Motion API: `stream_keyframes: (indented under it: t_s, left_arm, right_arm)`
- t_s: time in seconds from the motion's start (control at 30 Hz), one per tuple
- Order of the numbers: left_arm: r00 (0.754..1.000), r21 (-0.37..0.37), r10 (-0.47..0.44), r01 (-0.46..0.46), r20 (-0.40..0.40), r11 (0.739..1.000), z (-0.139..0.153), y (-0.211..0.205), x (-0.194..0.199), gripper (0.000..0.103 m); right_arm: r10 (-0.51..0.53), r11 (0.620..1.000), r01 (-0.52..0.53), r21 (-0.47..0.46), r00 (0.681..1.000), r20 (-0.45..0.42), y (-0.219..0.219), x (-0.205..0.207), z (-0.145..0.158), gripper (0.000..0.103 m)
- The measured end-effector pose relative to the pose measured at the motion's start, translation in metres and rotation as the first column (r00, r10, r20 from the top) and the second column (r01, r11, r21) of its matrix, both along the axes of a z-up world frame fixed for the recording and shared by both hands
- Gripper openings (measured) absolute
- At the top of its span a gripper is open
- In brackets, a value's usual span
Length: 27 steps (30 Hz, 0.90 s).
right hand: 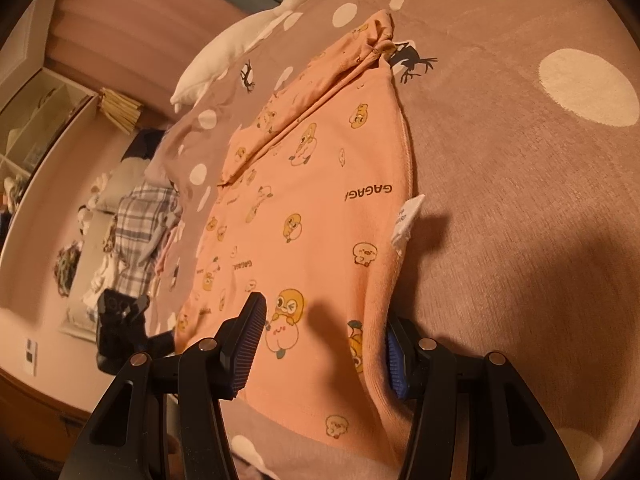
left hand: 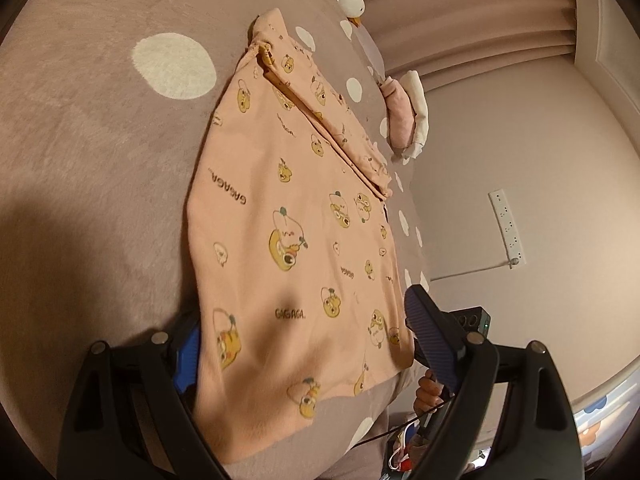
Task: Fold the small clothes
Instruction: 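Grasp the hem of the peach shirt with both grippers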
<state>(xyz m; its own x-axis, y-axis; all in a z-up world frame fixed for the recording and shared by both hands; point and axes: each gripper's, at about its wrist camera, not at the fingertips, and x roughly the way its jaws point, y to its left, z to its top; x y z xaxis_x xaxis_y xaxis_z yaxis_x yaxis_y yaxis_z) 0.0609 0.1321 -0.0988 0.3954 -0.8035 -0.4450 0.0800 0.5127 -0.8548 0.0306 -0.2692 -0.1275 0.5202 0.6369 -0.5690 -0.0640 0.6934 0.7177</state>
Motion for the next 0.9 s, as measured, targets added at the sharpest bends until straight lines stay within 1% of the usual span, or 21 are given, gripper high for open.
stream_keyframes:
  t_s: [0.17,0.23,0.3,0.37,0.5,0.6,0.67,0.73,0.9]
  left_arm:
    - [0.999,-0.005,-0.034,0.034,-0.008,0.999,-0.001,-0.008,0.007,0.089]
    - [0.999,-0.004,-0.041,0.041,-0.009,0.999,-0.001,-0.007,0.007,0.089]
    - [0.999,-0.019,-0.050,0.050,-0.014,0.999,-0.001,-0.007,0.005,0.089]
    - [0.998,-0.030,-0.058,0.058,-0.019,0.998,-0.001,-0.004,0.001,0.089]
    - [0.997,-0.030,-0.058,0.056,-0.046,0.998,0.000,-0.001,-0.012,0.087]
    - [0.997,-0.038,-0.059,0.057,-0.050,0.998,0.001,-0.002,-0.020,0.087]
    - [0.996,-0.042,-0.068,0.066,-0.052,0.997,0.000,-0.003,-0.024,0.087]
    - [0.995,-0.035,-0.071,0.069,-0.064,0.997,-0.002,-0.006,-0.020,0.087]
    - [0.993,-0.051,-0.092,0.088,-0.077,0.995,-0.005,-0.016,-0.002,0.087]
  right_arm:
    - [0.015,1.000,-0.015,0.000,1.000,0.002,0.006,0.010,0.001,0.054]
    - [0.021,1.000,-0.021,0.018,1.000,-0.001,0.005,0.014,0.000,0.054]
    - [0.023,0.999,-0.023,0.040,1.000,-0.010,0.004,0.017,-0.002,0.054]
    - [0.033,0.998,-0.033,0.047,0.999,-0.010,0.004,0.015,-0.002,0.054]
    - [0.096,0.991,-0.093,0.097,0.995,-0.031,0.000,0.007,-0.005,0.054]
    - [0.137,0.983,-0.130,0.128,0.989,-0.048,-0.001,-0.002,-0.006,0.054]
    - [0.145,0.981,-0.137,0.139,0.988,-0.054,-0.002,-0.007,-0.006,0.054]
    - [0.147,0.980,-0.138,0.142,0.988,-0.050,-0.002,-0.009,-0.007,0.054]
    - [0.134,0.980,-0.125,0.156,0.990,-0.053,0.003,0.003,-0.008,0.054]
